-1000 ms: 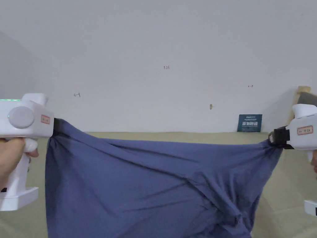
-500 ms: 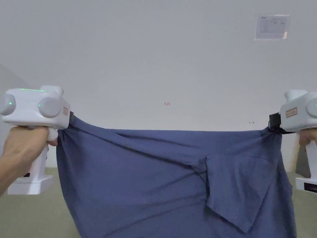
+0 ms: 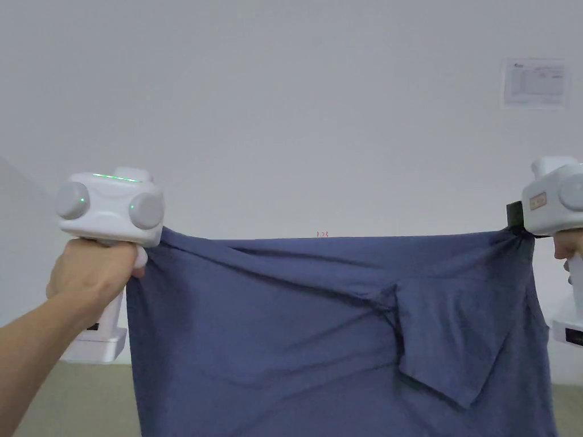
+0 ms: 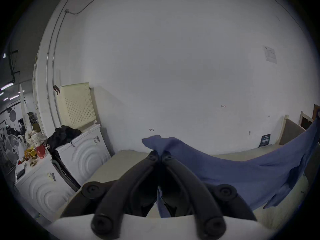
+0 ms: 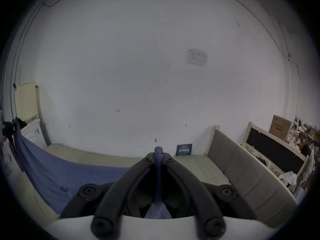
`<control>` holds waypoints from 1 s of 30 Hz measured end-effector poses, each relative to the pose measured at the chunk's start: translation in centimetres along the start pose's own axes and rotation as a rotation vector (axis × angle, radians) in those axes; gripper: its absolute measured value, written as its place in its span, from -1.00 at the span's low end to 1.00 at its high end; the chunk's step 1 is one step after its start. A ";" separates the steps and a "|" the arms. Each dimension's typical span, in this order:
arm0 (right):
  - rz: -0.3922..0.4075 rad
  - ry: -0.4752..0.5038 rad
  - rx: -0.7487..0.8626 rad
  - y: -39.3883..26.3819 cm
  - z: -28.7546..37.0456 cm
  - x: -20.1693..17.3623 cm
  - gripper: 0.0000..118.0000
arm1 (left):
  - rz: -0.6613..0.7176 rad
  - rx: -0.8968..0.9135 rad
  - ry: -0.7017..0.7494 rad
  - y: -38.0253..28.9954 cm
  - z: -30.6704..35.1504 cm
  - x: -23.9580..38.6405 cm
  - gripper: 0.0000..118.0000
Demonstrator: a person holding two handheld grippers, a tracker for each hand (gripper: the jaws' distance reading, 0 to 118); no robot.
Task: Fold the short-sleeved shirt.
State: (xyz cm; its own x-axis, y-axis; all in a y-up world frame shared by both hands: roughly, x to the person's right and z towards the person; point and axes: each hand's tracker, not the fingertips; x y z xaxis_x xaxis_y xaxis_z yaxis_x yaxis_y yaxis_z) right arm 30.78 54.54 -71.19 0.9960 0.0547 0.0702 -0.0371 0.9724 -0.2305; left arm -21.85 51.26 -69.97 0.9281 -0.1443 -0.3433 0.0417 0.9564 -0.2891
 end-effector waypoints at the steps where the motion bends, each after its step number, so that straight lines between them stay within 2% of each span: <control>1: 0.003 -0.006 0.002 -0.3 -1.0 -0.4 -0.90 | 0.009 0.008 -0.001 -0.5 -0.9 0.3 -0.97; 6: 0.010 -0.017 -0.060 -5.3 -5.7 -1.2 -0.90 | -0.007 -0.004 0.013 -5.1 -4.7 2.2 -0.98; 11: 0.042 -0.007 -0.160 -13.3 -9.8 -2.1 -0.90 | 0.003 -0.120 -0.014 -11.8 -8.2 3.6 -0.97; 17: 0.030 0.003 -0.269 -22.8 -11.8 -2.1 -0.90 | -0.057 -0.245 -0.041 -21.1 -10.0 5.0 -0.98; 24: -0.009 0.045 -0.350 -28.6 -7.6 -0.3 -0.89 | -0.055 -0.305 -0.075 -26.5 -6.5 3.8 -0.97; 27: -0.011 0.062 -0.355 -29.9 -2.7 0.8 -0.89 | -0.049 -0.324 -0.122 -28.1 -2.5 2.3 -0.98; 30: -0.052 0.109 -0.393 -31.5 3.0 2.2 -0.89 | -0.045 -0.331 -0.144 -29.9 3.1 0.3 -0.97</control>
State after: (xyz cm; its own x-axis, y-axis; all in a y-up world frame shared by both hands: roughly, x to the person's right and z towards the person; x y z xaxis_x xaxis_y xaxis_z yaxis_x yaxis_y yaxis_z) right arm 33.91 24.75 -60.84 0.9993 -0.0370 -0.0070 0.0259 0.8114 -0.5840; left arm -21.63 23.41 -58.65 0.9716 -0.1246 -0.2014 -0.0167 0.8123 -0.5830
